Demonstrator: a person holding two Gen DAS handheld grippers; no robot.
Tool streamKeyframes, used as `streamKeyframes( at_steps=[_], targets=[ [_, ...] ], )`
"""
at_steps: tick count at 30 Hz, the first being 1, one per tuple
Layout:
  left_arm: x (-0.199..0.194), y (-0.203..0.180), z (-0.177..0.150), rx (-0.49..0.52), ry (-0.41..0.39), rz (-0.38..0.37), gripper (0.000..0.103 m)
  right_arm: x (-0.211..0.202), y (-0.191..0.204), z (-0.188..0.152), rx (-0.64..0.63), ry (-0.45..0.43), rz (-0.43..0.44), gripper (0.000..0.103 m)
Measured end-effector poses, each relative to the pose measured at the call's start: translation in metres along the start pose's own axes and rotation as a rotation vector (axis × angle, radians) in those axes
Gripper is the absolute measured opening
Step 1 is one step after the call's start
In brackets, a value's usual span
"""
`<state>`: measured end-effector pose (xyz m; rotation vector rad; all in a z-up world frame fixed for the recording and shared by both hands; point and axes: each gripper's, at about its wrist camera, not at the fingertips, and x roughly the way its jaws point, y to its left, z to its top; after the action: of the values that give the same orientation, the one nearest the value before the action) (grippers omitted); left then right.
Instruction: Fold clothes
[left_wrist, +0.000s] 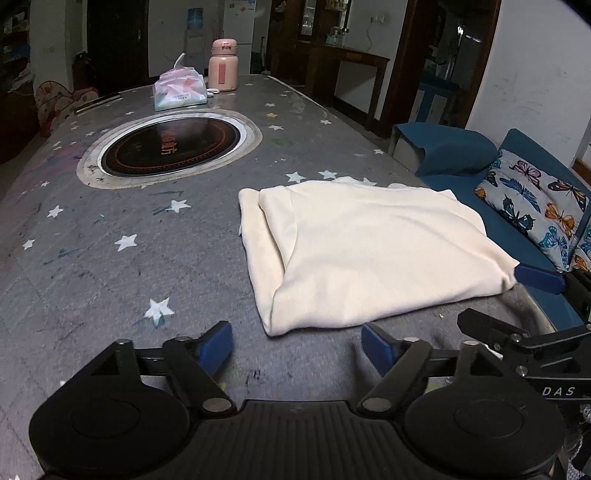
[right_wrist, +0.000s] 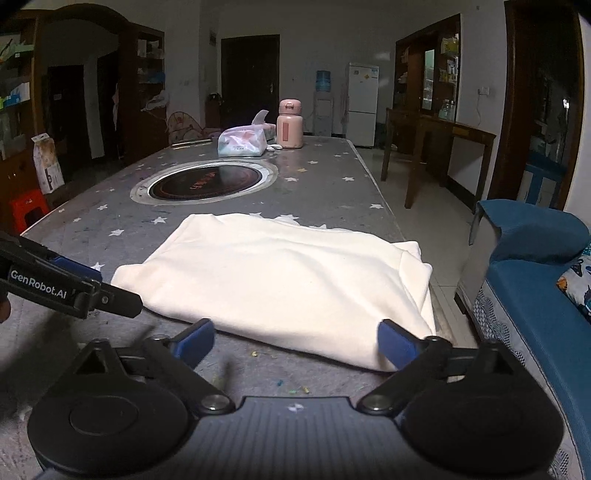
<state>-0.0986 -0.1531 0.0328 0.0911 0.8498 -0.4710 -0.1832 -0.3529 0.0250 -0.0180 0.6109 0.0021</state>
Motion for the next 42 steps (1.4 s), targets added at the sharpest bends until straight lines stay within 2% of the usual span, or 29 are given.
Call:
streamKeyframes(
  at_steps=[10,28,42],
  targets=[
    [-0.016,-0.002,-0.013,0.0,-0.024,0.001,0.103,-0.012,0.005,-0.006,0.022,0.008,-0.003,0.103],
    [-0.026,-0.008,-0.028,0.021,-0.016,0.067,0.103,-0.025,0.01,-0.017,0.059,0.041,-0.007,0.103],
    [-0.029,-0.01,-0.032,0.029,-0.017,0.084,0.103,-0.028,0.013,-0.021,0.054,0.057,-0.015,0.103]
  ],
)
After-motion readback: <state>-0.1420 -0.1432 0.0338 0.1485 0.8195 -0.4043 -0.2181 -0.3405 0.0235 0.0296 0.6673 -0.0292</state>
